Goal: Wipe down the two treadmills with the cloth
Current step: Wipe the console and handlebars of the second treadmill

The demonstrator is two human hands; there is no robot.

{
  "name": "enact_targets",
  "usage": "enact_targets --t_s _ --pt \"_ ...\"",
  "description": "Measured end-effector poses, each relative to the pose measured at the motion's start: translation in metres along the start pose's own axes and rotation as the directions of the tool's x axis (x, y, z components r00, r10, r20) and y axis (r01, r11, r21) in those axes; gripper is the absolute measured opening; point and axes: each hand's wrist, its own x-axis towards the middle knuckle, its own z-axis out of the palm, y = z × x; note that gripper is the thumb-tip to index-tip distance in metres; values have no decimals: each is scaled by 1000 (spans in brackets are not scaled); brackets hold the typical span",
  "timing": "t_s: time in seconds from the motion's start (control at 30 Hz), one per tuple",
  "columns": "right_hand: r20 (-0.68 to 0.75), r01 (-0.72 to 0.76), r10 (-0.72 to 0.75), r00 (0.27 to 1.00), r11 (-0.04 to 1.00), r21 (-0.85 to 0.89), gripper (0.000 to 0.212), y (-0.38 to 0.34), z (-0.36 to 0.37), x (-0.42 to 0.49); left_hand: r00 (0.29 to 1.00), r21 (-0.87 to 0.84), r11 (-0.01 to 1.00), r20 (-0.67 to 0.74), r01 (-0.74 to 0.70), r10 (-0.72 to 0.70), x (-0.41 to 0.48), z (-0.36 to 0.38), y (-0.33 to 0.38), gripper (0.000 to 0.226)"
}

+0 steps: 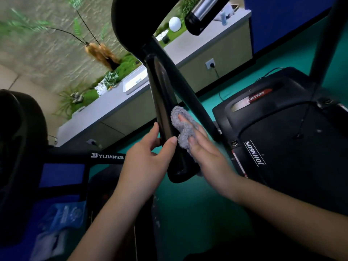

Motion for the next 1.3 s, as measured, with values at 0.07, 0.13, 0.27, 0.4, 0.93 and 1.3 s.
enact_targets --t_s 0.07,0.13,0.27,0.4,0.93,1.3 --pt "-7 -22 22 1000 1000 -8 39 4 -5 26 1000 21 1000 -30 2 -1 1 1 3 65" --pt "-18 -46 46 999 999 -17 39 8 -9 52 998 43 999 -58 1 2 1 3 5 65" --pt "-19 -69 68 998 995 -71 41 10 -14 98 995 17 1000 -100 5 -3 4 6 4 69" --pt "-61 -88 81 995 987 -132 43 11 -17 142 994 22 1000 -106 6 -4 5 8 1 70" --pt "-114 -230 210 971 953 -197 50 14 -26 250 996 -62 998 -84 -20 15 9 12 -3 53" --pt "-95 -378 439 893 848 372 46 26 -19 145 988 -21 997 -135 -71 67 6 10 0 81"
